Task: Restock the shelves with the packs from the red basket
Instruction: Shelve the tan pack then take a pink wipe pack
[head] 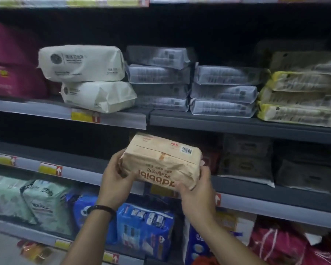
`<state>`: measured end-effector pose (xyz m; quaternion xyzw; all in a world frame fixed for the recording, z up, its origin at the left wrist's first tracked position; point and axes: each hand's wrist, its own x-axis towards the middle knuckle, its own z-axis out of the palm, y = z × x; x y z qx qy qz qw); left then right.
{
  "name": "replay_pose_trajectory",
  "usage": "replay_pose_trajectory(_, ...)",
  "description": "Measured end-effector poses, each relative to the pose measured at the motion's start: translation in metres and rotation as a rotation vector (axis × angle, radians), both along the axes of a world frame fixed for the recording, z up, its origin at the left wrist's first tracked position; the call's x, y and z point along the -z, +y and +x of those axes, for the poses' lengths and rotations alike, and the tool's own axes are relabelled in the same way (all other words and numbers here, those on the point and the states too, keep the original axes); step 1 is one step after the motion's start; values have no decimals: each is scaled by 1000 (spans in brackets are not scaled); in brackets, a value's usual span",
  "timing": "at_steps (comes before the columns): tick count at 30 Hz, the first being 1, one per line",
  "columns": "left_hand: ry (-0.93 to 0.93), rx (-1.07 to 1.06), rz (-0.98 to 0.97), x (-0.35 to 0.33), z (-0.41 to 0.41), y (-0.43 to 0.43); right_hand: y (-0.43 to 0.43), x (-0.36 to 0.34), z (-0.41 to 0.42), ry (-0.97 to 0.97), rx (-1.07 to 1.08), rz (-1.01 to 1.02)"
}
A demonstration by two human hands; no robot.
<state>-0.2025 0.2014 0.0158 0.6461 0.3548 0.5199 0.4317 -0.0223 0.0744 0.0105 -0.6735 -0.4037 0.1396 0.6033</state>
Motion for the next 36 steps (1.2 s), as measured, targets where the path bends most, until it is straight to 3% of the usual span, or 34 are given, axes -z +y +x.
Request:
replay_pose_trajectory(8, 182, -389, 125, 27, 7, 60, 88, 11, 0, -234, 64, -124)
replay_pose_trajectory(12, 605, -507, 50, 39, 9, 77, 104, 24, -1, -374, 42, -285)
replay_pose_trajectory(21, 647, -562, -74, 26, 31, 56, 80, 0, 17, -428, -119, -431)
replay_pose_trajectory(27, 788, -400, 71, 16, 58, -18, -2, -17, 42, -506, -260, -492)
replay_pose_trajectory(33, 1017, 203, 295, 3, 102, -120, -131, -1, 102, -564, -334, -624)
replay_pose_trajectory(36, 1210, 404, 366, 21, 121, -173, -199, 25, 147, -492, -200, -728)
